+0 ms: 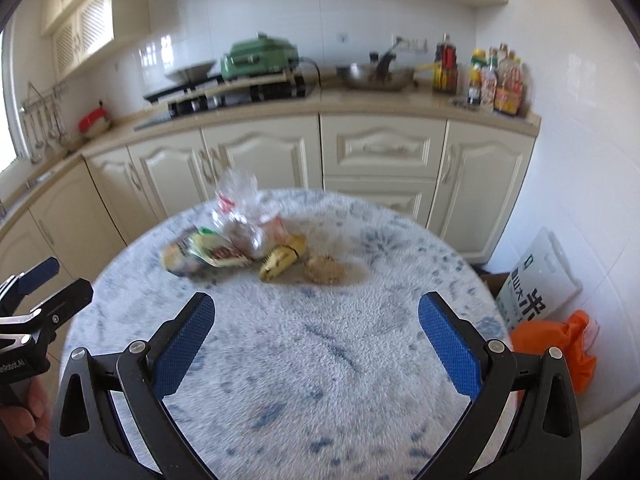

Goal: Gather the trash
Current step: 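Return both tools from the bin to the table, then grasp the printed milk carton with the left tool while the right tool grasps the bread piece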

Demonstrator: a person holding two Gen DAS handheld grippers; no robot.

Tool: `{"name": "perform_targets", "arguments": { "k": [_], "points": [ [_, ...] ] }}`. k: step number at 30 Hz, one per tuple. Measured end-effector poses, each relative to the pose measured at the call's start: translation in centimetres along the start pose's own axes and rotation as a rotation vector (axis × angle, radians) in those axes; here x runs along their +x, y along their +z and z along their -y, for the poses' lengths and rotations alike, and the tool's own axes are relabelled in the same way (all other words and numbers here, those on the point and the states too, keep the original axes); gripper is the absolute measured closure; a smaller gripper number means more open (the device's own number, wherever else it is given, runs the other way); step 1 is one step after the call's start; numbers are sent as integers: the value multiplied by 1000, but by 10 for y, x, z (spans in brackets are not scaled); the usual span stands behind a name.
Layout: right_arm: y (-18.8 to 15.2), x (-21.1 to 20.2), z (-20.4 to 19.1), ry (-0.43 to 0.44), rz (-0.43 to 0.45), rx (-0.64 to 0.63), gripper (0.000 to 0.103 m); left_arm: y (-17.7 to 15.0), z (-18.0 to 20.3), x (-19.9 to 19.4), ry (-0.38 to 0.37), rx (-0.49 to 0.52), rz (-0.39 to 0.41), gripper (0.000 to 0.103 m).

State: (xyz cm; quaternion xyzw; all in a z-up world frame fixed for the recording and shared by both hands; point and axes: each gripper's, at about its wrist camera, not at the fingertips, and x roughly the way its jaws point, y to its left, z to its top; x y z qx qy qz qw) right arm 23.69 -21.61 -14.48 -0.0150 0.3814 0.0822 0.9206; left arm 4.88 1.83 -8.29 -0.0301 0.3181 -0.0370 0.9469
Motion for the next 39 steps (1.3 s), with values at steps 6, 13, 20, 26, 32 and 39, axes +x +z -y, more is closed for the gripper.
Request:
{"name": "perform_targets", "arguments": {
  "k": [6,13,20,26,32,39],
  "points": [
    [3,60,14,-1,-85,19,6,33,3,71,50,46,-73,1],
    [12,118,17,8,-164,21,14,65,4,155,54,88,-157,1],
    [18,145,7,10,-178,-20,57,83,5,214,55,112,-199,1],
    [14,140,5,30,-182,-25,58,87,13,242,-77,121,-271,44],
    [5,129,7,43,-185,-8,58,93,21,255,-8,158,-248,6],
    [0,118,7,64,-177,8,58,94,5,269,-123,63,-280,67]
  ]
}}
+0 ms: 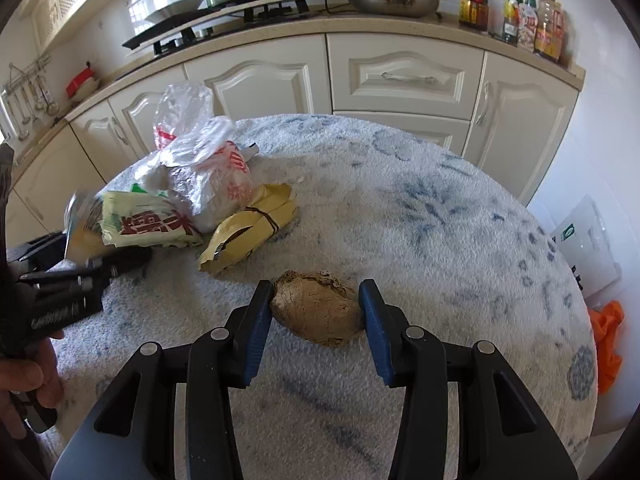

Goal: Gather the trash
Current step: 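Grasp the printed milk carton with the left tool while the right tool grasps the bread piece, then carry the carton and bread piece over the blue bin and open both tools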

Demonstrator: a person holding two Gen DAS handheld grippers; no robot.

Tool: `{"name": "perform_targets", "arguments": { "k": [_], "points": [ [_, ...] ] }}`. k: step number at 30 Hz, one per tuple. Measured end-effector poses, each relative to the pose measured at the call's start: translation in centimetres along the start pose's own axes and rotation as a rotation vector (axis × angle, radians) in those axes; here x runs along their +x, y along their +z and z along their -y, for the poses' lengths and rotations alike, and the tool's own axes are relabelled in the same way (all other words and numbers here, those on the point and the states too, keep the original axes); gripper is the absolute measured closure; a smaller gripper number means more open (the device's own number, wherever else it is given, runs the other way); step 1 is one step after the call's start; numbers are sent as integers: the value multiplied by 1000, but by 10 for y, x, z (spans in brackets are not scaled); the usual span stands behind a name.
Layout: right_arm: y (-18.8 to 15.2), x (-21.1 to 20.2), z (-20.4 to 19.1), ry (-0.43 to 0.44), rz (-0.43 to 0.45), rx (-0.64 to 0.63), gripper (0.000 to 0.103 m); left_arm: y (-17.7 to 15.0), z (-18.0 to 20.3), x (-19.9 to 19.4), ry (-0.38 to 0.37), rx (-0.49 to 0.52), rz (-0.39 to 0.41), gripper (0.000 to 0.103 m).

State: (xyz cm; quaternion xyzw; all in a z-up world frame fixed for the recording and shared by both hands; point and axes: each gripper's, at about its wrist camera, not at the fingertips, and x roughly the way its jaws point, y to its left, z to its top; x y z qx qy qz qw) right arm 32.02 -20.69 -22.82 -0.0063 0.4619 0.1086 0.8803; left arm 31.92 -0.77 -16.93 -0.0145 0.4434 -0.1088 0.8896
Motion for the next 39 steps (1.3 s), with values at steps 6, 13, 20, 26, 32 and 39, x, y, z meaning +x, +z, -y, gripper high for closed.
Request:
{"name": "perform_targets", "arguments": {
  "k": [6,13,20,26,32,39],
  "points": [
    [-11,-18,0,24,19,9,59,-15,-6,-11,-56,-25,14,81],
    [-32,-52,6,39,50,32,58,-38,15,-56,-86,-20,90,81],
    [-56,-103,22,28,111,59,58,-68,46,-114,-100,8,214,81],
    [-70,-149,35,10,171,69,58,-105,66,-172,-125,22,307,81],
    [-78,-192,48,1,241,86,58,-131,87,-209,-163,47,362,81],
    [-85,-236,61,-21,322,105,58,-135,119,-232,-225,64,403,81]
  ]
}}
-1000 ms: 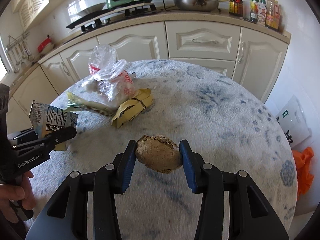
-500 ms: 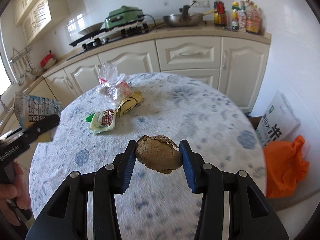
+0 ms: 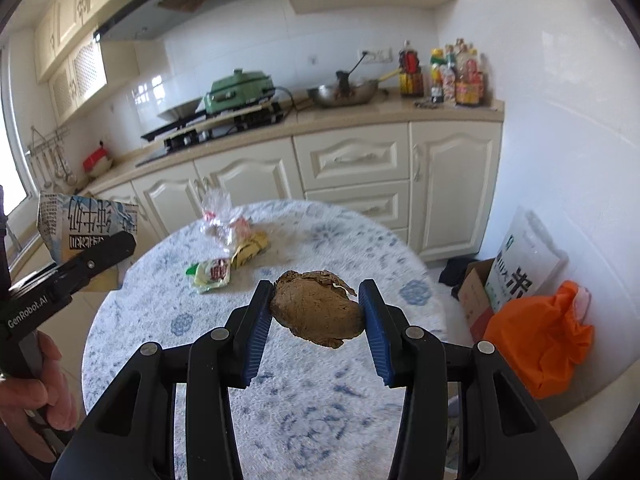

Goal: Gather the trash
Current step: 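Carry the carton and bread piece over the blue bin and open both tools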

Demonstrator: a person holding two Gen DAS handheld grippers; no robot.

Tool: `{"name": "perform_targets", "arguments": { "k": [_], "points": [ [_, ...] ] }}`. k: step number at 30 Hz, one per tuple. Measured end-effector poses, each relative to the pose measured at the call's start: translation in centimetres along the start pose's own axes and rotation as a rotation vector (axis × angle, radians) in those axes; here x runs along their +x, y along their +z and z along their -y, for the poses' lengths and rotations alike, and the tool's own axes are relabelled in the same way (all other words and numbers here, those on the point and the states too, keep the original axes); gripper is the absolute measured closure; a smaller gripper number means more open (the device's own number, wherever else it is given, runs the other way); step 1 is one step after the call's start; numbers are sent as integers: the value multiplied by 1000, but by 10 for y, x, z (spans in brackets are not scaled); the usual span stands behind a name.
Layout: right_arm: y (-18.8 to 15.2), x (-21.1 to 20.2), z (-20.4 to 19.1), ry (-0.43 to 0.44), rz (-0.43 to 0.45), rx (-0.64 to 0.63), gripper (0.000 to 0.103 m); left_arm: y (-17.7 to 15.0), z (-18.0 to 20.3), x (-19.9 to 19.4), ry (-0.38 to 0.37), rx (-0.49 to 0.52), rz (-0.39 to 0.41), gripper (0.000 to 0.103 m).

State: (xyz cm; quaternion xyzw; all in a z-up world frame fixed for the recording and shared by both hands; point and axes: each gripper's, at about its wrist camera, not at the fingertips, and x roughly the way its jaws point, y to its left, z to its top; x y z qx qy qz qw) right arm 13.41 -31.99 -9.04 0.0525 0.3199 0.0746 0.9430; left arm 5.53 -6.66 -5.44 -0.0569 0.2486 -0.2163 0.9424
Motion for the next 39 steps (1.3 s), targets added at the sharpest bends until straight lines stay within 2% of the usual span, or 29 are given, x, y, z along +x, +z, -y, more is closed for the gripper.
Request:
{"name": "perform_targets", "arguments": {
  "k": [8,17,23,28,39],
  "points": [
    [6,-44,34,-57,78,41,58,7,53,12,-118,33,25,81],
    [-13,-82,112,-203,98,142,58,3,127,69,-285,82,-59,81],
    [-45,-96,181,-315,56,248,58,-5,182,121,-358,137,-153,81],
    [-73,-92,229,-371,7,334,58,-18,220,170,-382,181,-255,81],
    [-122,-41,298,-353,-116,462,58,-57,295,287,-376,218,-491,81]
  ]
}}
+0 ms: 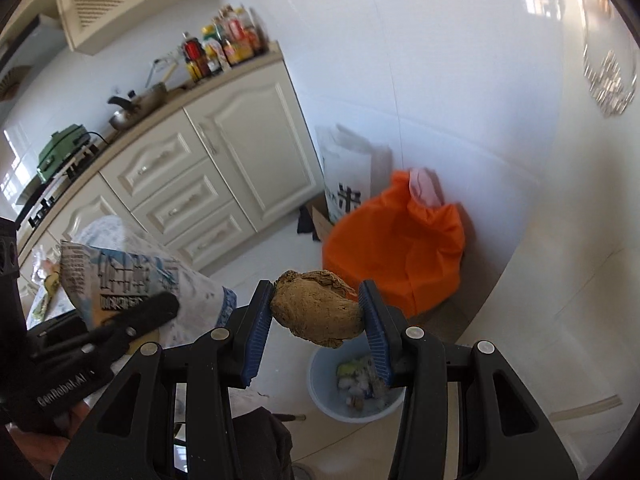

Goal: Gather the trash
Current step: 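Carry the carton and bread piece over the blue bin and open both tools, then return both tools from the bin to the table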

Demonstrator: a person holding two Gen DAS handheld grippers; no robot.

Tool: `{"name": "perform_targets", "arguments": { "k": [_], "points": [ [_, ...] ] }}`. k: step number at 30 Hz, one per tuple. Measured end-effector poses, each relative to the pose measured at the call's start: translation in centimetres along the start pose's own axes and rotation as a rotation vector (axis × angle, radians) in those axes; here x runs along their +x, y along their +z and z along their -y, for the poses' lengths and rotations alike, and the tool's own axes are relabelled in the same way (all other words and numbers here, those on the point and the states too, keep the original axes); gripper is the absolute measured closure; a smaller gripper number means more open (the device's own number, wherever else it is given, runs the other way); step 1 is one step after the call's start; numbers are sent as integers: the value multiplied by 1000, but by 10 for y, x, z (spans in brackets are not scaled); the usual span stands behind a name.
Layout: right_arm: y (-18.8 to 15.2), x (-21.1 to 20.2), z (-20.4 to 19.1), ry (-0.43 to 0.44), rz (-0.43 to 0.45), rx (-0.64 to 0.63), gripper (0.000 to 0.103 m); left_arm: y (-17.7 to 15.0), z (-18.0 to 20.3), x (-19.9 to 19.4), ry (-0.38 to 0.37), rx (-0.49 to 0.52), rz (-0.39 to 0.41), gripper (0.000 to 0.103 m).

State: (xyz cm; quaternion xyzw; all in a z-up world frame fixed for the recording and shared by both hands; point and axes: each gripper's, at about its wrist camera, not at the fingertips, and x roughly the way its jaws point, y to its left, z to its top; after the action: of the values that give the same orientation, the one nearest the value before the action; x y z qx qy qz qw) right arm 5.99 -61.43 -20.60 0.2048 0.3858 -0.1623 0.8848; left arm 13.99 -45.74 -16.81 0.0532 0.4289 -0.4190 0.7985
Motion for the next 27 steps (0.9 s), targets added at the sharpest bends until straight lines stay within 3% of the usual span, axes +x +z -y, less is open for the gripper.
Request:
{"name": "perform_targets", "arguments": {
  "k": [6,8,9,10,12,15,17,18,27],
  "points": [
    [-6,47,19,7,-80,49,58,27,4,76,12,-15,-129,80],
    [-7,57,26,1,-91,74,57,37,0,95,22,-33,-159,73],
    [-8,62,31,1,-102,87,57,45,-1,104,29,-38,-168,62],
    [-8,66,35,2,-108,100,51,48,0,109,36,-39,-172,44],
    [-9,72,45,-4,-116,136,34,51,-1,113,62,-36,-166,23],
    [-10,72,52,-10,-118,162,21,55,2,115,93,-42,-154,10],
    [-10,71,55,-17,-116,180,12,56,3,116,115,-45,-147,8],
    [-11,69,56,-22,-111,190,2,57,5,115,125,-43,-143,7],
    [-6,43,44,-38,-76,195,0,42,22,69,148,-7,-59,1]
  ]
}}
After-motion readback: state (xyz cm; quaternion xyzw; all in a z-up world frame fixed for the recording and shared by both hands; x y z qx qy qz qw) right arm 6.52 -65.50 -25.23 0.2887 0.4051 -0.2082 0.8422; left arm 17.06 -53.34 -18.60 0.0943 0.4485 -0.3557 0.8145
